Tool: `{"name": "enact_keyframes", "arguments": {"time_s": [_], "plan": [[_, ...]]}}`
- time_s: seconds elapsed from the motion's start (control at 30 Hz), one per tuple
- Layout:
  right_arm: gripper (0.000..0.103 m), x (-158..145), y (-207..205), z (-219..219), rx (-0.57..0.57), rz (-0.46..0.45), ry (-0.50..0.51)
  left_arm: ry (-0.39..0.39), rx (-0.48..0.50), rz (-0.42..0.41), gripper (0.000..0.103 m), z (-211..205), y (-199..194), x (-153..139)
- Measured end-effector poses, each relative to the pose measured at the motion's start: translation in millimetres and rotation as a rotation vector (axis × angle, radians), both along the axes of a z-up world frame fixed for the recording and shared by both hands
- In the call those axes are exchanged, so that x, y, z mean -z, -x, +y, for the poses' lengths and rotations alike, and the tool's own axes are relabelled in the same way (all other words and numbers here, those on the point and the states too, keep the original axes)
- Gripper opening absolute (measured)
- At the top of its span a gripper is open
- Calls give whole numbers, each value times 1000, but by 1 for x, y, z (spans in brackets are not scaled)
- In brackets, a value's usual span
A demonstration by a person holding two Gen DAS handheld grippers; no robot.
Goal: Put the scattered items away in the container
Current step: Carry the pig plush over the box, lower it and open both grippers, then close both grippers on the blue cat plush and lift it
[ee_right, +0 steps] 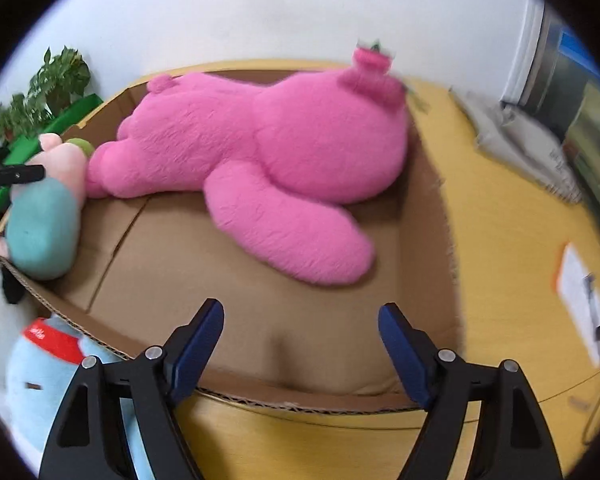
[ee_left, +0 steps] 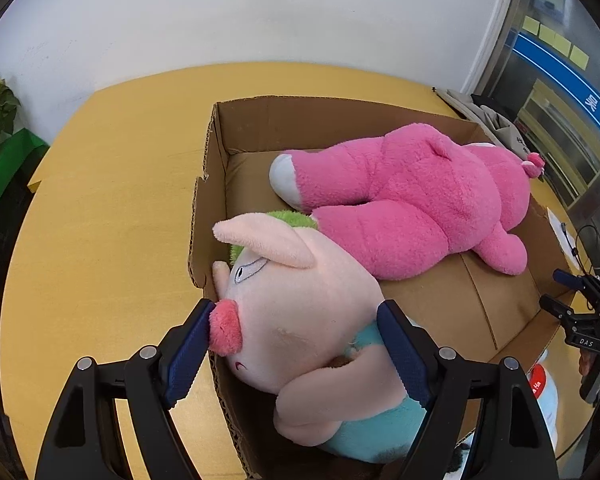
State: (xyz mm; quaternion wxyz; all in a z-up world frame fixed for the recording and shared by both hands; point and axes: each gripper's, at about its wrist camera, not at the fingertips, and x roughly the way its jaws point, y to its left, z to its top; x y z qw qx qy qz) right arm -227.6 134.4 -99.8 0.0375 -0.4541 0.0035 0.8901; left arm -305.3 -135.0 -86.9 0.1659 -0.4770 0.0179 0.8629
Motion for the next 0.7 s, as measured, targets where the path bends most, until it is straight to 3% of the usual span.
{"name": "enact_keyframes", "arguments": {"time_s": [0.13, 0.33, 0.5, 0.7], "plan": [[80, -19, -18, 13, 53, 53, -45, -44, 7, 99, 85, 6, -36, -43], [85, -85, -73, -8, 23, 234, 33, -109, 29, 242, 90, 31, -138, -103], [85, -103, -109, -32, -13, 299, 6, -183, 23, 246, 91, 62, -197, -100], [85, -113, -133, -38, -27, 304, 0, -245, 10, 201, 90, 77, -223, -82]]}}
